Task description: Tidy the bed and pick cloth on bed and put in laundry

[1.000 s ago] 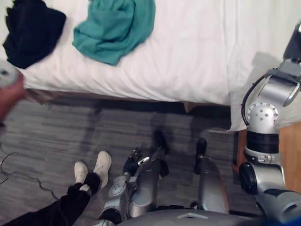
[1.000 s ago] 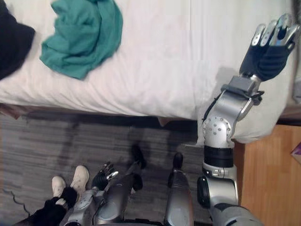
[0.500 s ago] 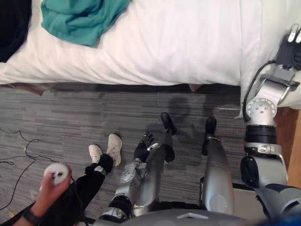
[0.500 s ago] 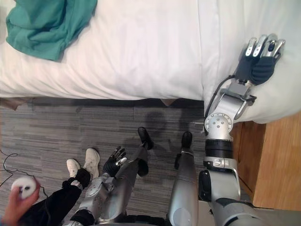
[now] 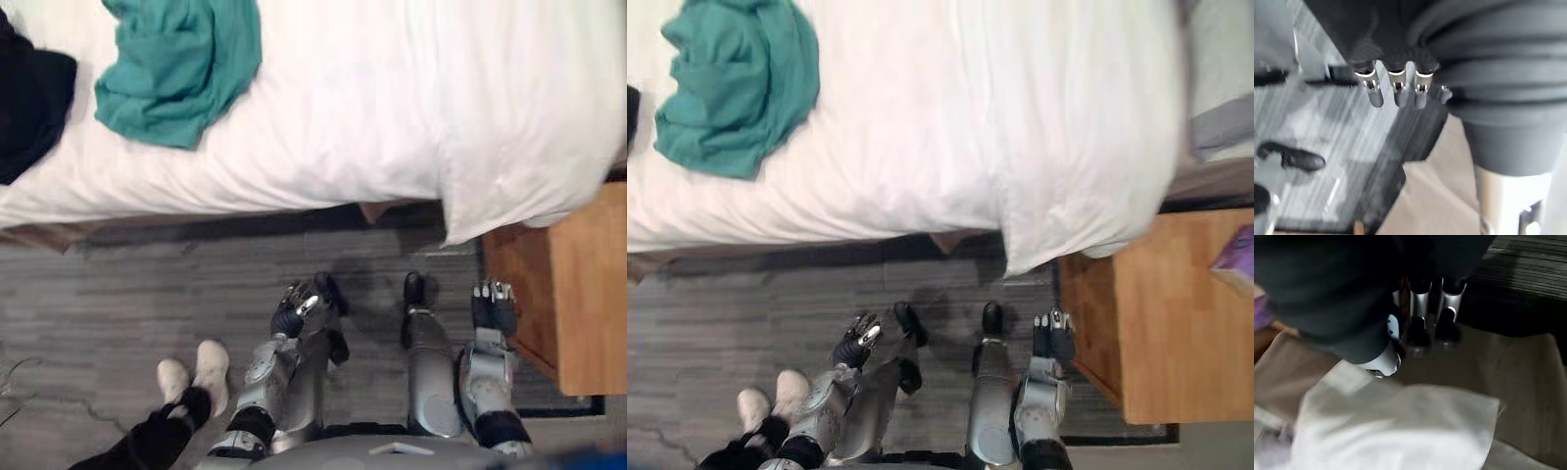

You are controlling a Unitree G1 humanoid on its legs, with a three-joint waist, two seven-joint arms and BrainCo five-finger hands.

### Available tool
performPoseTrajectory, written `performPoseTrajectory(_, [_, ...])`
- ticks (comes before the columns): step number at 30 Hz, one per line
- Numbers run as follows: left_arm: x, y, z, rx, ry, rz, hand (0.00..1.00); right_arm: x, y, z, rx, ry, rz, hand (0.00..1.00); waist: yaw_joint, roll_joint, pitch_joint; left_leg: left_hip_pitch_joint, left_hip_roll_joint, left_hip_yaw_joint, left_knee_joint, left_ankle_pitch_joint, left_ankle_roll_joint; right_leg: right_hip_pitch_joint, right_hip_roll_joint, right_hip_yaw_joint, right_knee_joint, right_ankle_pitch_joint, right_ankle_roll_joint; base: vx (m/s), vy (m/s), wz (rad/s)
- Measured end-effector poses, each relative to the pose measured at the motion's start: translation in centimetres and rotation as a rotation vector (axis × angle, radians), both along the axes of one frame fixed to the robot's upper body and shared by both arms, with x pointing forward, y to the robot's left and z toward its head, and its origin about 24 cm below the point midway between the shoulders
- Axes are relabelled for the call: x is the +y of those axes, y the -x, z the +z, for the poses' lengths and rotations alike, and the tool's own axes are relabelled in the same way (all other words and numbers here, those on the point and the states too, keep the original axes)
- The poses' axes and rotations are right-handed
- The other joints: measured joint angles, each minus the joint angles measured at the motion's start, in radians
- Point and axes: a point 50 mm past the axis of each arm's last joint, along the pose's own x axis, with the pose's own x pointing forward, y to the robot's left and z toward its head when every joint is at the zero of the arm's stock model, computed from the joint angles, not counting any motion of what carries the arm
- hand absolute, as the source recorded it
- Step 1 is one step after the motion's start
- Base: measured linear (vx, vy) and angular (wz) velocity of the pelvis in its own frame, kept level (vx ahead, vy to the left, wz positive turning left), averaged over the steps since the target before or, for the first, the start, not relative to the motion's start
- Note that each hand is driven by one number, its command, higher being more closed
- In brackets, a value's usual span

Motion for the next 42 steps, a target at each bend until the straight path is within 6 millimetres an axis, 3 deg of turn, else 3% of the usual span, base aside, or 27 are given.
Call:
performPoseTrajectory(4, [0.0, 1.5, -1.4, 0.144, -0.064, -0.026, 0.0, 0.8, 3.7, -3.3, 0.293, 0.123, 0.123, 0.0, 0.012, -0.06, -0.11, 0.061, 0.009, -0.032, -0.008, -0.019, 0.005, 0.077, 0.003, -0.04, 0.021, -0.059, -0.006, 0.05, -0.086, 0.34])
performPoseTrajectory(8, [0.1, 3.4, -2.9, 0.3, -0.164, -0.059, 0.0, 2.4, 6.0, -4.9, 0.483, 0.279, 0.3, 0.0, 0.025, -0.05, -0.145, 0.129, 0.018, 0.024, 0.023, -0.066, 0.013, 0.16, -0.006, -0.052, 0.005, -0.069, 0.0, 0.07, -0.018, -0.03])
performPoseTrajectory(13, [0.7, 4.5, -3.5, 0.355, -0.277, -0.017, 0.0, 2.5, 7.3, -5.9, 0.596, 0.4, 0.413, 0.0, 0.018, -0.018, -0.163, 0.029, 0.133, 0.054, 0.442, -0.246, 0.021, 0.248, -0.016, -0.081, 0.016, -0.086, 0.004, 0.06, 0.043, 0.16])
performPoseTrajectory(16, [1.5, 4.7, -3.5, 0.363, -0.323, 0.071, 0.0, 2.3, 7.8, -6.3, 0.624, 0.394, 0.416, 0.0, 0.022, -0.03, -0.178, 0.025, 0.135, 0.088, 0.498, -0.252, 0.025, 0.261, -0.048, -0.087, 0.044, -0.108, 0.015, 0.01, 0.089, 0.15])
performPoseTrajectory(17, [2.0, 5.2, -3.6, 0.377, -0.333, 0.103, 0.0, 2.8, 8.0, -6.5, 0.62, 0.378, 0.429, 0.0, 0.015, -0.052, -0.189, 0.028, 0.124, 0.098, 0.506, -0.279, 0.034, 0.251, -0.08, -0.085, 0.045, -0.102, 0.015, 0.0, 0.127, -0.07])
performPoseTrajectory(18, [2.2, 5.3, -3.7, 0.38, -0.331, 0.118, 0.0, 3.0, 8.1, -6.5, 0.619, 0.375, 0.436, 0.0, 0.011, -0.043, -0.196, 0.032, 0.154, 0.115, 0.557, -0.31, 0.057, 0.251, -0.086, -0.082, 0.049, -0.1, 0.013, 0.02, 0.147, -0.2])
performPoseTrajectory(19, [2.8, 5.9, -3.9, 0.4, -0.333, 0.14, 0.0, 2.8, 8.3, -6.6, 0.627, 0.381, 0.437, 0.0, 0.003, -0.054, -0.2, 0.063, 0.231, 0.13, 0.636, -0.35, 0.05, 0.253, -0.1, -0.067, 0.062, -0.097, 0.017, 0.04, 0.179, -0.26])
performPoseTrajectory(20, [3.0, 6.6, -4.1, 0.419, -0.332, 0.142, 0.0, 2.4, 8.7, -6.8, 0.643, 0.384, 0.431, 0.0, -0.007, -0.056, -0.212, 0.1, 0.304, 0.129, 0.639, -0.354, 0.034, 0.252, -0.13, -0.056, 0.071, -0.093, 0.027, 0.05, 0.195, -0.16])
performPoseTrajectory(21, [3.0, 6.8, -4.2, 0.423, -0.331, 0.138, 0.0, 2.3, 9.0, -6.9, 0.652, 0.392, 0.432, 0.0, -0.013, -0.06, -0.22, 0.116, 0.336, 0.124, 0.62, -0.347, 0.022, 0.248, -0.15, -0.049, 0.07, -0.09, 0.038, 0.04, 0.296, 0.04])
performPoseTrajectory(22, [2.9, 6.8, -4.2, 0.419, -0.329, 0.133, 0.0, 2.2, 9.9, -7.1, 0.669, 0.397, 0.441, 0.0, -0.019, -0.082, -0.235, 0.132, 0.382, 0.106, 0.571, -0.325, -0.003, 0.227, -0.201, -0.027, 0.068, -0.084, 0.077, 0.02, 0.394, 0.34])
performPoseTrajectory(23, [2.7, 6.6, -4.1, 0.402, -0.326, 0.111, 0.0, 2.2, 10.5, -7.3, 0.686, 0.4, 0.449, 0.0, -0.025, -0.083, -0.241, 0.129, 0.421, 0.077, 0.507, -0.263, -0.026, 0.225, -0.244, -0.024, 0.05, -0.074, 0.109, 0.01, 0.448, 0.41])
performPoseTrajectory(25, [1.8, 6.6, -4.1, 0.383, -0.324, 0.074, 0.0, 1.6, 11.6, -7.7, 0.728, 0.405, 0.445, 0.0, -0.036, -0.076, -0.245, 0.133, 0.438, 0.043, 0.4, -0.147, -0.012, 0.226, -0.31, -0.019, 0.03, -0.052, 0.178, -0.01, 0.619, 0.46])
performPoseTrajectory(26, [0.9, 6.7, -4.1, 0.382, -0.315, 0.052, 0.0, 0.5, 12.0, -7.6, 0.745, 0.417, 0.414, 0.0, -0.037, -0.037, -0.255, 0.16, 0.416, 0.029, 0.335, -0.075, -0.018, 0.231, -0.339, -0.006, 0.012, -0.032, 0.206, 0.0, 0.829, 0.24])
performPoseTrajectory(27, [1.4, 6.8, -4.2, 0.385, -0.339, 0.04, 0.0, 0.6, 11.9, -7.8, 0.756, 0.399, 0.398, 0.0, -0.04, -0.061, -0.256, 0.176, 0.391, 0.03, 0.352, -0.098, -0.222, 0.245, -0.374, 0.015, -0.003, -0.006, 0.205, 0.03, 0.605, 0.24])
performPoseTrajectory(28, [2.6, 6.7, -4.1, 0.378, -0.405, 0.007, 0.0, 2.1, 11.7, -8.2, 0.761, 0.354, 0.398, 0.0, -0.055, -0.109, -0.26, 0.159, 0.333, 0.022, 0.398, -0.138, -0.227, 0.271, -0.416, 0.07, -0.06, 0.116, 0.185, 0.02, 0.704, 0.1])
performPoseTrajectory(29, [3.5, 6.6, -4.0, 0.366, -0.452, -0.016, 0.0, 2.5, 11.8, -8.3, 0.771, 0.348, 0.39, 0.0, -0.055, -0.108, -0.264, 0.159, 0.332, 0.021, 0.415, -0.161, -0.231, 0.268, -0.405, 0.082, -0.092, 0.24, 0.161, 0.0, 0.593, 0.0])
performPoseTrajectory(30, [4.1, 6.7, -4.0, 0.367, -0.495, -0.054, 0.0, 2.3, 11.8, -8.3, 0.774, 0.357, 0.399, 0.0, -0.046, -0.097, -0.272, 0.166, 0.333, 0.021, 0.414, -0.186, -0.228, 0.267, -0.392, 0.073, -0.13, 0.396, 0.106, -0.01, 0.58, -0.23])
performPoseTrajectory(31, [4.3, 6.7, -4.1, 0.372, -0.513, -0.076, 0.0, 2.3, 11.2, -8.2, 0.762, 0.366, 0.409, 0.0, -0.05, -0.094, -0.273, 0.176, 0.332, 0.031, 0.402, -0.19, -0.225, 0.262, -0.388, 0.054, -0.127, 0.427, 0.058, 0.02, 0.555, -0.28])
performPoseTrajectory(32, [4.6, 7.0, -4.2, 0.39, -0.539, -0.111, 0.0, 2.6, 10.7, -8.2, 0.753, 0.372, 0.43, 0.0, -0.05, -0.085, -0.27, 0.22, 0.328, 0.067, 0.351, -0.177, -0.21, 0.229, -0.344, -0.014, -0.041, 0.366, 0.029, 0.04, 0.428, -0.48])
performPoseTrajectory(33, [4.4, 7.7, -4.6, 0.414, -0.559, -0.156, 0.0, 2.7, 10.5, -8.2, 0.746, 0.393, 0.467, 0.0, -0.049, -0.065, -0.271, 0.273, 0.322, 0.111, 0.283, -0.151, -0.203, 0.202, -0.273, -0.081, 0.06, 0.231, 0.053, 0.02, 0.36, -0.56])
performPoseTrajectory(34, [4.2, 7.9, -4.7, 0.422, -0.574, -0.19, 0.0, 2.6, 10.1, -8.0, 0.731, 0.405, 0.483, 0.0, -0.052, -0.049, -0.275, 0.289, 0.32, 0.127, 0.249, -0.136, -0.199, 0.203, -0.225, -0.105, 0.092, 0.169, 0.068, 0.02, 0.207, -0.46])
performPoseTrajectory(36, [3.3, 7.6, -4.8, 0.408, -0.6, -0.271, 0.0, 2.1, 9.5, -7.8, 0.705, 0.456, 0.533, 0.0, -0.061, -0.005, -0.279, 0.313, 0.304, 0.147, 0.15, -0.073, -0.177, 0.221, -0.071, -0.151, 0.082, -0.01, 0.078, 0.05, 0.142, -0.07])
performPoseTrajectory(38, [2.9, 7.2, -4.8, 0.415, -0.593, -0.293, 0.0, 2.0, 9.1, -7.6, 0.687, 0.477, 0.562, 0.0, -0.063, 0.002, -0.276, 0.318, 0.297, 0.162, 0.102, -0.034, -0.146, 0.265, 0.006, -0.155, -0.043, -0.066, 0.066, 0.03, 0.03, -0.07])
performPoseTrajectory(39, [2.6, 7.0, -4.8, 0.428, -0.59, -0.318, 0.0, 1.8, 8.9, -7.5, 0.678, 0.494, 0.576, 0.0, -0.071, 0.018, -0.27, 0.316, 0.29, 0.177, 0.063, 0.009, -0.087, 0.289, 0.031, -0.149, -0.111, -0.025, 0.047, 0.0, -0.033, -0.07])
performPoseTrajectory(40, [2.2, 7.1, -4.9, 0.43, -0.587, -0.329, 0.0, 1.7, 8.9, -7.5, 0.678, 0.503, 0.583, 0.0, -0.073, 0.013, -0.265, 0.317, 0.281, 0.185, 0.054, 0.012, -0.075, 0.298, 0.036, -0.151, -0.141, -0.007, 0.039, 0.02, -0.036, -0.15])
performPoseTrajectory(41, [1.4, 7.2, -5.0, 0.435, -0.579, -0.358, 0.0, 1.7, 8.8, -7.4, 0.672, 0.514, 0.59, 0.0, -0.075, 0.009, -0.264, 0.318, 0.222, 0.174, 0.054, -0.03, -0.095, 0.309, 0.033, -0.136, -0.181, 0.021, 0.027, 0.04, -0.01, -0.23])
performPoseTrajectory(42, [1.1, 7.3, -5.0, 0.442, -0.577, -0.369, 0.0, 2.3, 8.6, -7.4, 0.654, 0.522, 0.62, 0.0, -0.079, -0.002, -0.266, 0.325, 0.161, 0.177, 0.035, -0.064, -0.081, 0.31, 0.028, -0.124, -0.192, 0.028, 0.022, 0.04, 0.015, -0.31])
